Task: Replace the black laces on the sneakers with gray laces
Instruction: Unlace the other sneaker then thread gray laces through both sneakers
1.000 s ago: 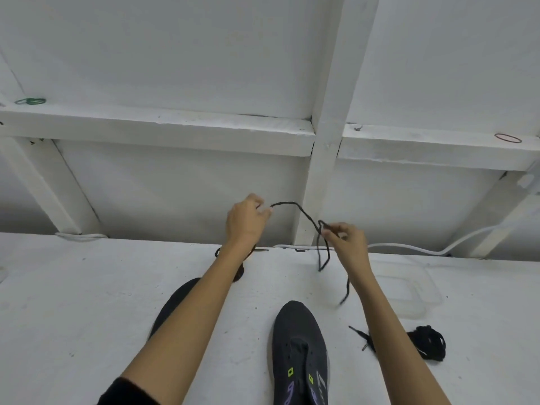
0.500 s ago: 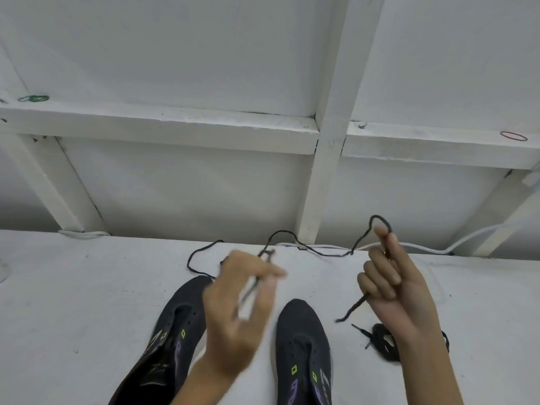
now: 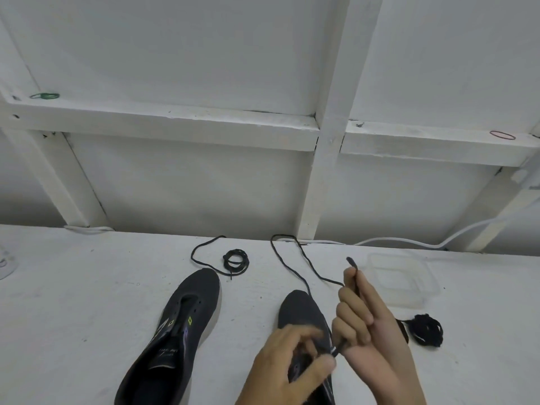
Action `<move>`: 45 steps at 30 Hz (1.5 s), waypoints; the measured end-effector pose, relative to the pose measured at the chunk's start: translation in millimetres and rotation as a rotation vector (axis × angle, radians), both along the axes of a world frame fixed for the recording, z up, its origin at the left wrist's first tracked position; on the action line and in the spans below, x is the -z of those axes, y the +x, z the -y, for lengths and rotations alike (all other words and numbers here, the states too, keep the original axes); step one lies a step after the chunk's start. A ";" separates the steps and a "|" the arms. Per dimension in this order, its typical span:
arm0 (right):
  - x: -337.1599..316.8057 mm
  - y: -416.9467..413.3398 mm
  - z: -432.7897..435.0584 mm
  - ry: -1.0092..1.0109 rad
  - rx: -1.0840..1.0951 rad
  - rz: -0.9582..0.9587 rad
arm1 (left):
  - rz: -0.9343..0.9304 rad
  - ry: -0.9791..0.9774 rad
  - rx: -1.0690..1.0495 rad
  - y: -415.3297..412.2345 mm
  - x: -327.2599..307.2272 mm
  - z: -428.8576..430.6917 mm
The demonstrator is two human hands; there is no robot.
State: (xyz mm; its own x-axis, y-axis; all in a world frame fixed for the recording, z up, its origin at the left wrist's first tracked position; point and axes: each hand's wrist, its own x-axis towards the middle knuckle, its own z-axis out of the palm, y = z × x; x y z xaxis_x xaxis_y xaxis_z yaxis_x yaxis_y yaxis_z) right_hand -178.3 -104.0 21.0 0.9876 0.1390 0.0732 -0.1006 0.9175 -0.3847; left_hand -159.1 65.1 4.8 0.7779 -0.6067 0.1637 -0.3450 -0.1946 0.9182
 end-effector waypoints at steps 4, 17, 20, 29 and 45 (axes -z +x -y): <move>-1.1 7.5 0.8 0.153 0.003 -0.006 | 0.011 0.110 0.151 -5.9 -4.8 0.4; 0.9 -15.2 7.3 -1.573 0.380 -0.432 | -0.780 -0.472 -0.164 29.3 -21.5 -14.6; -2.1 -22.6 -4.3 -1.587 0.593 -0.154 | -0.860 -0.540 -0.196 32.5 -19.6 -17.1; 16.7 -13.8 -42.8 -1.655 0.843 0.497 | -0.849 -0.539 -0.106 20.3 -20.7 -7.5; 52.5 -35.5 38.7 -2.047 0.860 0.049 | -0.259 -0.509 -0.356 48.6 -13.5 -40.8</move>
State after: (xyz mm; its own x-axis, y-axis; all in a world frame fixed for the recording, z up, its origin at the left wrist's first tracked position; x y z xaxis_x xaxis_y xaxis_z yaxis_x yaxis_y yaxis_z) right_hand -213.8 -142.7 -31.5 0.8373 -0.3014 0.4562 0.0226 -0.8146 -0.5796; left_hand -110.5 105.9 18.3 0.9689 -0.2023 0.1424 -0.0958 0.2238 0.9699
